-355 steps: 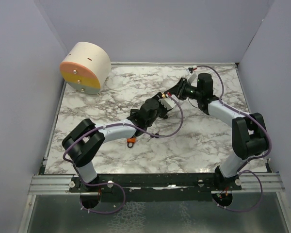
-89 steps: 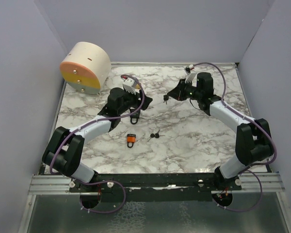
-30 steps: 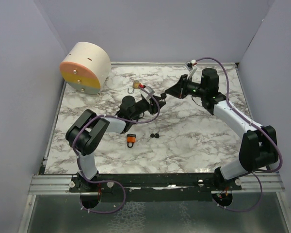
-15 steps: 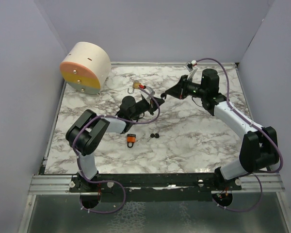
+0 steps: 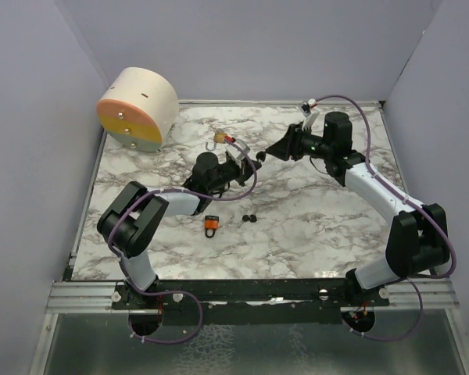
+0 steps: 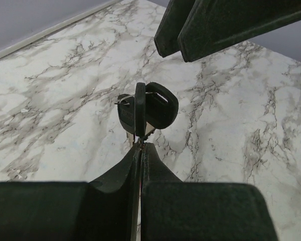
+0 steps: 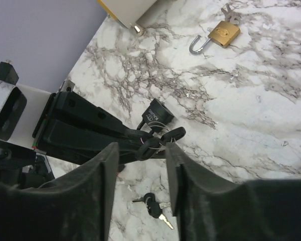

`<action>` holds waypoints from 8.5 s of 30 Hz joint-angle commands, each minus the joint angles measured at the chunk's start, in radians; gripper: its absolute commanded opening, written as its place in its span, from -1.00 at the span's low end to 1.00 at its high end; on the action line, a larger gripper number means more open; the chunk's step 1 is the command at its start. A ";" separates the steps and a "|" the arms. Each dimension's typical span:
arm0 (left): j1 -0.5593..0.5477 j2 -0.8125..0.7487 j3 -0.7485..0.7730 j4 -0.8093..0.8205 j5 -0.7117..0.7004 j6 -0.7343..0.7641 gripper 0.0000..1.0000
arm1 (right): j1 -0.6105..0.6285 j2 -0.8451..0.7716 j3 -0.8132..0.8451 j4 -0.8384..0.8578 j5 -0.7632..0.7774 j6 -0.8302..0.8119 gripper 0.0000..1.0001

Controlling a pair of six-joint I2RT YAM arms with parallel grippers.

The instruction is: Unlock with the key

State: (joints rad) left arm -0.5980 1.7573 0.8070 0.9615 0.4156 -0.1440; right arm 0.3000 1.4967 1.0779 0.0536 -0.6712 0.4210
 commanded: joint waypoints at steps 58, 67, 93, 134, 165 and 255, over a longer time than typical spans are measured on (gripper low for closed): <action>-0.089 -0.078 0.174 -0.368 -0.179 0.124 -1.00 | 0.007 0.084 0.057 -0.137 0.080 0.028 -0.36; -0.091 -0.079 0.165 -0.380 -0.181 0.126 -1.00 | 0.006 0.094 0.066 -0.135 0.096 0.022 -0.52; -0.088 -0.081 0.232 -0.459 -0.271 0.142 -0.93 | 0.007 0.046 0.050 -0.146 0.100 -0.038 -0.98; -0.016 -0.195 0.225 -0.624 -0.421 0.154 0.47 | 0.005 0.371 0.417 -0.761 0.027 -0.206 -0.98; 0.001 -0.210 0.135 -0.572 -0.210 0.131 0.38 | -0.007 0.486 0.694 -1.160 0.059 -0.245 -0.98; 0.022 -0.284 0.036 -0.460 -0.144 0.043 0.15 | -0.064 0.432 0.665 -0.753 -0.395 0.035 -0.98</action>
State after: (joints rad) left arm -0.5835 1.4460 0.8413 0.4858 0.2440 -0.1204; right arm 0.2424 1.9476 1.7145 -0.8013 -0.9085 0.4049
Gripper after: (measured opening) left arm 0.573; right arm 0.041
